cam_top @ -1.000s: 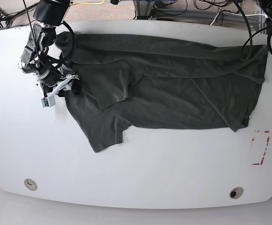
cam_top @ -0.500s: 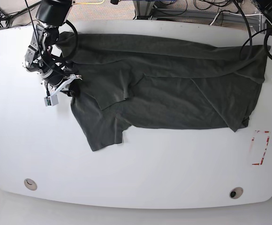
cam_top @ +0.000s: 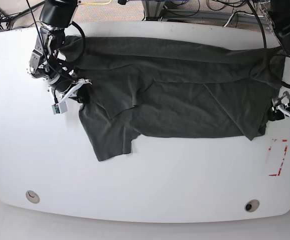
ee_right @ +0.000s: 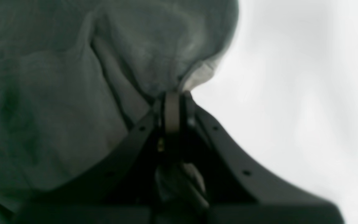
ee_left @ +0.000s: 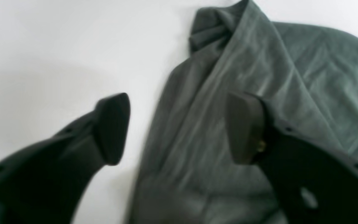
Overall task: Fold the T-shirt properly
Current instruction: 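Move both grippers to the folded shirt's edges to regrasp, then grasp the shirt end with the right gripper and drag it across the table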
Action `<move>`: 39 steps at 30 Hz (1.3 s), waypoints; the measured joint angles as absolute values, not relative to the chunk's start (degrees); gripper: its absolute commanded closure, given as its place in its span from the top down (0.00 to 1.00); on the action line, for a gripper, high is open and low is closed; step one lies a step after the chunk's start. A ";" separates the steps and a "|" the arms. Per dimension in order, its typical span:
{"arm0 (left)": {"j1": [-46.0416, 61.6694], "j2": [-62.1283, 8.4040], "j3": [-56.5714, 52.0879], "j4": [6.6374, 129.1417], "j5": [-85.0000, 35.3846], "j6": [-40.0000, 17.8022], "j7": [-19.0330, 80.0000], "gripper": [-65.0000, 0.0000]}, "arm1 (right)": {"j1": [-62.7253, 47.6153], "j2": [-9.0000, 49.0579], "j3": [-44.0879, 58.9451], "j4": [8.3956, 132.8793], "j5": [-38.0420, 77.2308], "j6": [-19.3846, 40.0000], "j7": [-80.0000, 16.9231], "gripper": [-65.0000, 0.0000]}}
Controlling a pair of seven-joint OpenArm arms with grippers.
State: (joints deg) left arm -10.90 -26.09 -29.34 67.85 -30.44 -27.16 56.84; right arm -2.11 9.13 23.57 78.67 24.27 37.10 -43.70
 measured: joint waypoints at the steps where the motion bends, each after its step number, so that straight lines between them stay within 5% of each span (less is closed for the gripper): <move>1: -11.31 -26.09 -29.06 67.02 -30.46 -26.85 56.38 0.83 | -2.11 9.08 23.57 78.65 24.32 37.12 -43.72 0.00; 16: -17.12 -27.31 -25.39 52.62 -27.70 -26.81 52.82 0.86 | -2.11 9.06 23.57 78.67 24.45 37.15 -43.72 0.00; 32: -17.56 -25.32 -19.64 52.05 -28.12 -27.00 48.16 0.85 | -2.13 9.04 23.68 78.70 24.45 37.52 -43.72 0.00; 39: -17.80 -24.60 -19.84 52.29 -28.34 -27.00 49.76 0.57 | -2.13 9.04 23.68 78.70 24.43 37.52 -43.72 0.00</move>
